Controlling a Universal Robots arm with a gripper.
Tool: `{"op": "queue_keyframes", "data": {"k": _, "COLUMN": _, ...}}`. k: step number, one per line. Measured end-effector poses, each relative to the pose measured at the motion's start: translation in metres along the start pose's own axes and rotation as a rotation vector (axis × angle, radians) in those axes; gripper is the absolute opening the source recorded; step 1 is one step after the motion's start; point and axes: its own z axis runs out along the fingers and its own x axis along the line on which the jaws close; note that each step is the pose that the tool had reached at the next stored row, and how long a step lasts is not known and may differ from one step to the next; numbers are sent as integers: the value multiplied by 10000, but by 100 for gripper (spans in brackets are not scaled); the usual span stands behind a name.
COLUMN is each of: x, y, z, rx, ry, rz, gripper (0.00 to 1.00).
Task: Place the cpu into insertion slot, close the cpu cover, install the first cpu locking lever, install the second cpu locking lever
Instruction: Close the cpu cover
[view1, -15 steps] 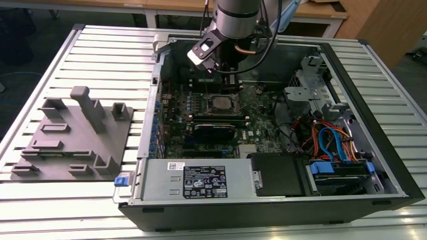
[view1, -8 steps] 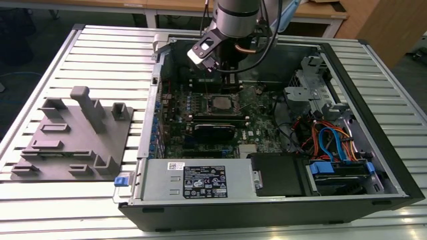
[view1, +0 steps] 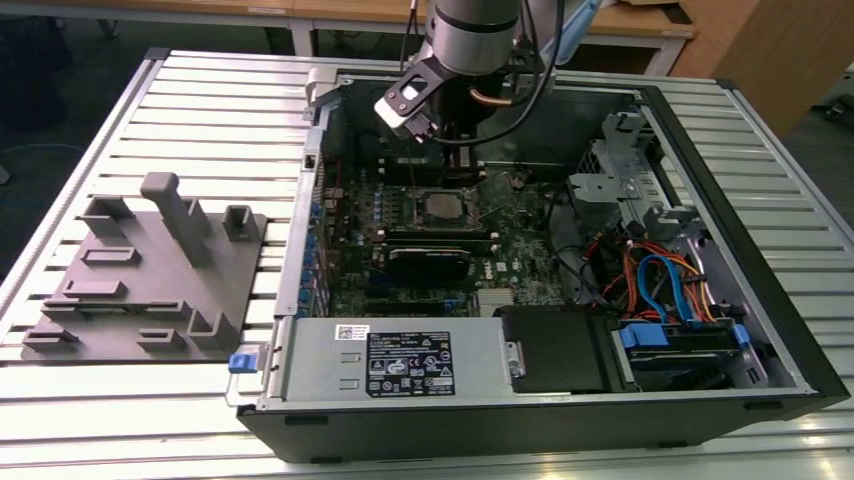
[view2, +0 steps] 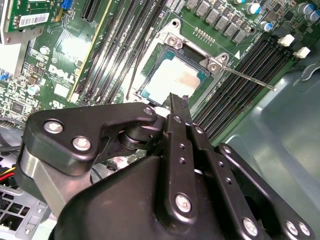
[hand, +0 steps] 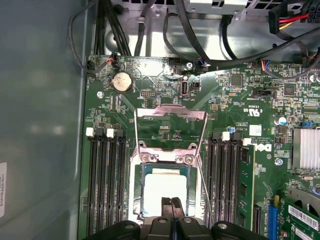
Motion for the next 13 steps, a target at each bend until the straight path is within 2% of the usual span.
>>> {"op": "queue_keyframes", "data": {"k": 13, "x": 0, "y": 11, "z": -2, "rx": 0, "ry": -8, "rz": 0, "gripper": 10}}
